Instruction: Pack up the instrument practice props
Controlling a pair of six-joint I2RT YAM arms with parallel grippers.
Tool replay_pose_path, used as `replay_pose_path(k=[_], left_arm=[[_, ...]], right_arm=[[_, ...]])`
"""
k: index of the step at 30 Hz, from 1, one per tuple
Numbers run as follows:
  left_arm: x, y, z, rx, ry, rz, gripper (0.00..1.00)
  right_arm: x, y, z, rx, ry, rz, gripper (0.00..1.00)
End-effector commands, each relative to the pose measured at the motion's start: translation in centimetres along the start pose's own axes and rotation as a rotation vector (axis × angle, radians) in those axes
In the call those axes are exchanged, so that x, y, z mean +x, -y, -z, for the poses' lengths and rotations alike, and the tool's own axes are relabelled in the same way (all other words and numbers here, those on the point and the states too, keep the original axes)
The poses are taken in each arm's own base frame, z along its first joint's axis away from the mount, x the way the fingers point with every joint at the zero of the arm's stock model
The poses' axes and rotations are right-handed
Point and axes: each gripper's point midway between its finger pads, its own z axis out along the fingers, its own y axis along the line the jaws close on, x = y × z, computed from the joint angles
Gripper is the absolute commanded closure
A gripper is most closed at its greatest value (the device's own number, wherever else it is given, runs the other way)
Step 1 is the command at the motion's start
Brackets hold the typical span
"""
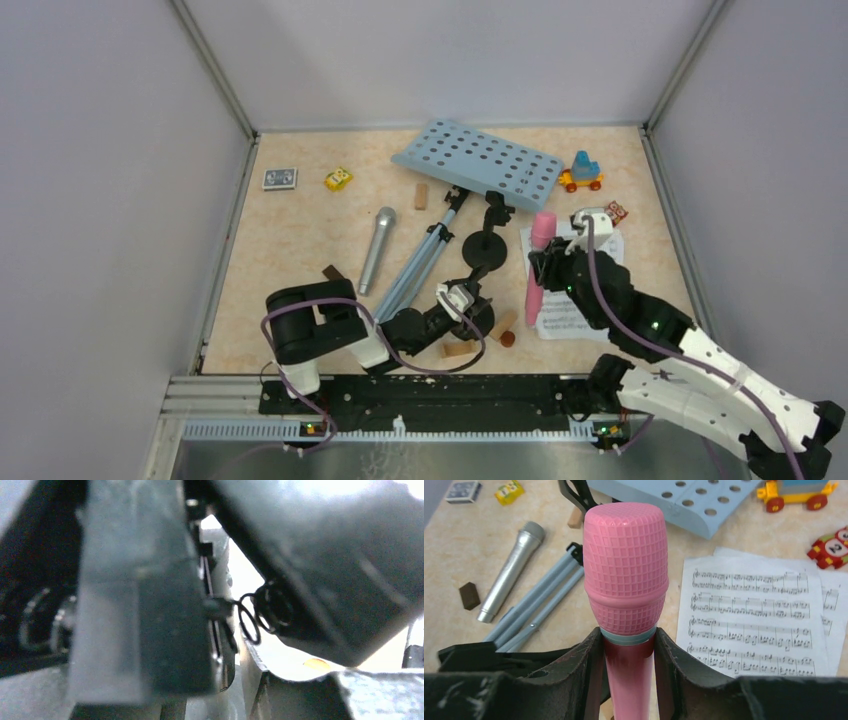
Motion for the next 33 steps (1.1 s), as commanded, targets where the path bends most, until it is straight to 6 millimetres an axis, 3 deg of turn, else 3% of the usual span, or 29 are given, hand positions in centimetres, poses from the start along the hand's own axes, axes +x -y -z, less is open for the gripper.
replay_pose_path(k=[1,4,8,12,19,24,33], left_arm=[[-7.2,-0.5,-0.2,-0.02,0.257,0.075,0.59],[-7.0,-0.2,-0.1,0.002,0.236,0.072,0.63],[-6.7,0.0,0.3,0.014,0.224,0.094,0.6],[-6.3,0.3,0.3,0.025,0.209,0.112,0.41],[-5.8,0.9,0.0,0.052,0.183,0.141,0.24],[-5.7,0.8,-0.1,0.043,0.165,0.131,0.25],[-5.8,0.8,-0.9,0.034,0.147,0.113,0.36]], right_arm=[[1.8,0.4,-1.0,0.097,-0.079,-0.099,1.0],[2.9,0.0,-2.3,0.094,-0.134,-0.116,1.0],[4.6,1.5,-5.3,0.089,-0.223,-0.23,1.0],[5.3,2.6,-8.7,0.034,-0.262,-0.326,1.0],[5.6,2.6,-13.2,-0.011,-0.321,-0.302,1.0],[7.0,3.7,-15.2,0.025,-0.362,-0.281,1.0],[9.1,5.1,-16.4,0.069,-0.393,-0.259,1.0]])
